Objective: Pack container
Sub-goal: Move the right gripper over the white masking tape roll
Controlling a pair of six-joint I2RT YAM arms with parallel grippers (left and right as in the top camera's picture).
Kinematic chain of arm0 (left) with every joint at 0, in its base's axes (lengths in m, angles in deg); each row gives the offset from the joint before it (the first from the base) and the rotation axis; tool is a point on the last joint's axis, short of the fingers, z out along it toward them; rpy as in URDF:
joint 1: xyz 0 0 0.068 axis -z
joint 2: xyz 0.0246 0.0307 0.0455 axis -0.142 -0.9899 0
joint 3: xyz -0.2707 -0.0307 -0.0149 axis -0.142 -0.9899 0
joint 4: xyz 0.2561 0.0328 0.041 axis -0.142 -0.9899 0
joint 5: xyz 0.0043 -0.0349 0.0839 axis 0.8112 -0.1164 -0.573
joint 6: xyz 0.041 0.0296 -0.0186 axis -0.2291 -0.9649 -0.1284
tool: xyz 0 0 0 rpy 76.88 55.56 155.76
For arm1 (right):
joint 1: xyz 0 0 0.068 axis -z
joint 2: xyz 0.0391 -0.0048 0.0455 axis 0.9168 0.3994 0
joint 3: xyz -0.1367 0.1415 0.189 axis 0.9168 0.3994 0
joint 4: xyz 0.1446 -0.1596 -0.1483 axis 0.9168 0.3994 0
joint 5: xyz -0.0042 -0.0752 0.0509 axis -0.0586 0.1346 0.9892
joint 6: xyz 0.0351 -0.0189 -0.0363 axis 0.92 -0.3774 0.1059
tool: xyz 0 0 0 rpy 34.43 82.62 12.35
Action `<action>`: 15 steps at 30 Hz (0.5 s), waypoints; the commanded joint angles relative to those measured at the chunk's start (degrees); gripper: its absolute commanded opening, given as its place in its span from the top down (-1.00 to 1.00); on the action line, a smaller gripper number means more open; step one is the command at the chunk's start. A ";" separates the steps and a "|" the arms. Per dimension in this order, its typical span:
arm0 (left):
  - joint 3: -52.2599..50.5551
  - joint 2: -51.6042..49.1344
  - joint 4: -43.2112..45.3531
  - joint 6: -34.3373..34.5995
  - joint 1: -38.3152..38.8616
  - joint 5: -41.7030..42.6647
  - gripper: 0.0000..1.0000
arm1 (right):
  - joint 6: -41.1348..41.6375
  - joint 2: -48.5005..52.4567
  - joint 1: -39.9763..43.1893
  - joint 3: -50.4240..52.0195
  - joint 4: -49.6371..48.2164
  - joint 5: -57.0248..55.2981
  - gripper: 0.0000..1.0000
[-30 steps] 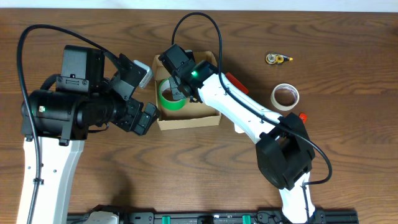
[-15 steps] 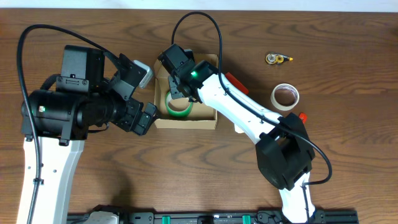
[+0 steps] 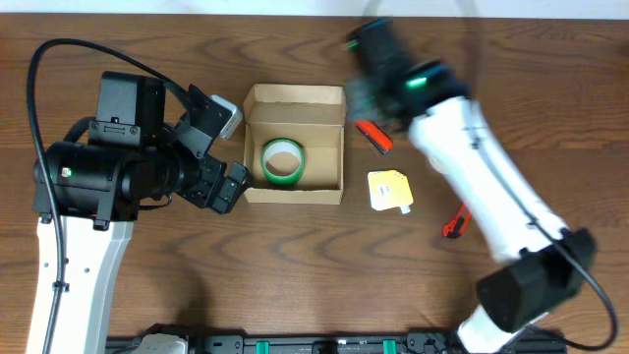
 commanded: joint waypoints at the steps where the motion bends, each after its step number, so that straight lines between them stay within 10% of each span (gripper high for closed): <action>1: 0.79 0.07 -0.17 -0.37 -0.09 -0.22 -0.90 | -3.39 1.22 7.48 0.81 1.88 -2.51 -0.24; 15: 0.79 0.07 -0.17 -0.37 -0.09 -0.24 -0.91 | -8.13 1.66 17.99 24.46 -15.02 3.72 -0.25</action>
